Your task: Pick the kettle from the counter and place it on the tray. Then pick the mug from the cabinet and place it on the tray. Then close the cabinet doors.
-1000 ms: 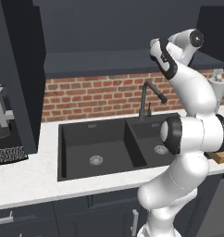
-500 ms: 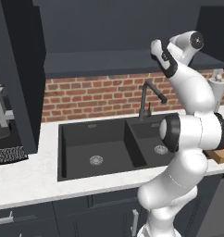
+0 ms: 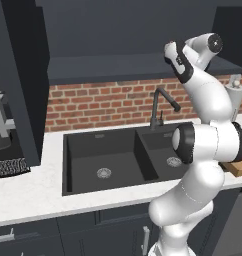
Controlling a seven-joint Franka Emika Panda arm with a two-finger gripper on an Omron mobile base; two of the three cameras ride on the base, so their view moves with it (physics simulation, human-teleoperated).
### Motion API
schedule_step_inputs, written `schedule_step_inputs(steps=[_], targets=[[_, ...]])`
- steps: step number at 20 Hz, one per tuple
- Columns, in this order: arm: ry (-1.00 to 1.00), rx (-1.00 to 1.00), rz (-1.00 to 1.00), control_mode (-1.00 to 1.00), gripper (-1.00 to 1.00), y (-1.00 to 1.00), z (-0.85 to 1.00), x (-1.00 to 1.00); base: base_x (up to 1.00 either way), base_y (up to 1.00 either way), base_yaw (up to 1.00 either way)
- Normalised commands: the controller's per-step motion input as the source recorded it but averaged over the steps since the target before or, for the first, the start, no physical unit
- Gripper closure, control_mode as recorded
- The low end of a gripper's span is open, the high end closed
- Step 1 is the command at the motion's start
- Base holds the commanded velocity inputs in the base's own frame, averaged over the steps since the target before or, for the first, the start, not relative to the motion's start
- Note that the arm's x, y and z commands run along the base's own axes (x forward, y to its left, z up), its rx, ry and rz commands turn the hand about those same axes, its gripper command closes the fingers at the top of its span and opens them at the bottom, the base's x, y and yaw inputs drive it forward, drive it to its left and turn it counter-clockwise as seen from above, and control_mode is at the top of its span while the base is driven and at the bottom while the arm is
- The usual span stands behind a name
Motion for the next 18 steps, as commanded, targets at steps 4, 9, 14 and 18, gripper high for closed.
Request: schedule_step_inputs(steps=[4, 9, 14, 18], targets=[[0.0, 0.0, 0.0, -1.0, 1.0, -0.04, 0.0, -0.01, 0.0, 0.0, 0.0], [0.0, 0.0, 0.0, -1.0, 1.0, 0.0, 0.0, -0.08, 0.0, 0.0, 0.0], [0.0, 0.0, 0.0, -1.0, 1.0, 0.0, 0.0, -0.03, 0.0, 0.0, 0.0], [0.0, 0.0, 0.0, -1.0, 1.0, 0.0, -0.04, -0.16, 0.0, 0.0, 0.0]])
